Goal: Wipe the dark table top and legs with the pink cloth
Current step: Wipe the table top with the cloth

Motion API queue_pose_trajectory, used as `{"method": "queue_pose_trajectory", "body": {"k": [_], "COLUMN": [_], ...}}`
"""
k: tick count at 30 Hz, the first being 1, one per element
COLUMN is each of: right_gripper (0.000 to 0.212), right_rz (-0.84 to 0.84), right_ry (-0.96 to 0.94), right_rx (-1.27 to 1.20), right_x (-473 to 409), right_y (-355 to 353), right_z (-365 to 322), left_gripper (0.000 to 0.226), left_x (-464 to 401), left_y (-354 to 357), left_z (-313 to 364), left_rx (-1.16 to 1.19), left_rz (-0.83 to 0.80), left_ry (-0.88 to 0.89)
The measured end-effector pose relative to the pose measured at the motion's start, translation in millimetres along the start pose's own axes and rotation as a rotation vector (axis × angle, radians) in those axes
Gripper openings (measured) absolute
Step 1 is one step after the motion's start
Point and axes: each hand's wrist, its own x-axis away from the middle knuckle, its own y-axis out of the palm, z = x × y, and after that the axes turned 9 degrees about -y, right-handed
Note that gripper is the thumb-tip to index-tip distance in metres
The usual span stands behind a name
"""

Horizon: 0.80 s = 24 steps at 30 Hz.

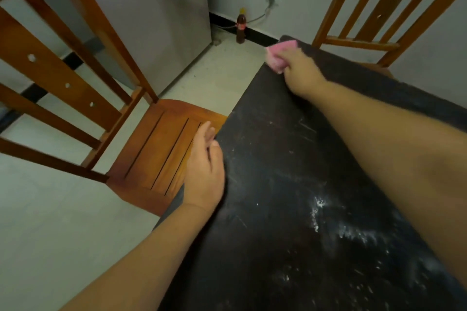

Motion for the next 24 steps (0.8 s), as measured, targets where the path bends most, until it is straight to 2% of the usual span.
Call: {"method": "queue_pose_trajectory", "body": {"k": [3, 5, 8, 10, 11, 12, 14, 16, 18, 20, 22, 24], "right_gripper": [0.034, 0.041, 0.058, 0.052, 0.051, 0.051, 0.051, 0.051, 0.055, 0.058, 0.061, 0.063], "right_rz": [-0.189, -0.284, -0.478, -0.649, -0.706, -0.685, -0.416, -0.202, -0.167, -0.210, -0.226, -0.373], "right_ry": [-0.370, -0.579, -0.751, -0.786, -0.730, -0.660, -0.499, -0.342, -0.322, -0.356, -0.531, -0.733], "right_rx": [-0.159, -0.162, -0.138, -0.257, -0.344, -0.395, -0.362, -0.221, -0.092, -0.040, -0.064, -0.090], "right_x": [72.5, 133.8, 214.8, 235.4, 231.9, 221.8, 179.8, 129.8, 106.9, 128.0, 181.9, 249.5], "right_y": [37.8, 58.4, 73.7, 64.3, 55.2, 47.4, 35.0, 31.4, 41.4, 56.3, 56.4, 46.8], "right_z": [-54.1, -81.2, -95.5, -98.0, -100.8, -103.0, -98.6, -78.0, -63.2, -63.0, -64.6, -59.8], "left_gripper": [0.039, 0.050, 0.060, 0.058, 0.057, 0.055, 0.050, 0.046, 0.049, 0.059, 0.061, 0.060], "left_x": [-3.0, 0.3, 16.1, 27.4, 32.0, 36.0, 42.6, 48.3, 55.8, 62.3, 62.3, 60.0], "left_y": [-28.2, -50.4, -70.8, -71.7, -70.4, -67.4, -61.0, -55.0, -49.4, -43.8, -42.7, -42.8], "left_z": [-1.0, -10.7, -19.5, -18.1, -16.5, -17.1, -21.3, -27.9, -32.3, -34.9, -35.0, -35.7], "left_rx": [0.307, 0.414, 0.417, 0.351, 0.281, 0.207, 0.112, 0.036, -0.160, -0.346, -0.386, -0.362], "left_rz": [0.049, -0.034, -0.164, -0.173, -0.178, -0.183, -0.186, -0.102, -0.021, 0.011, 0.034, 0.043], "left_ry": [-0.299, -0.467, -0.496, -0.447, -0.417, -0.391, -0.361, -0.313, -0.165, -0.008, 0.023, 0.009]}}
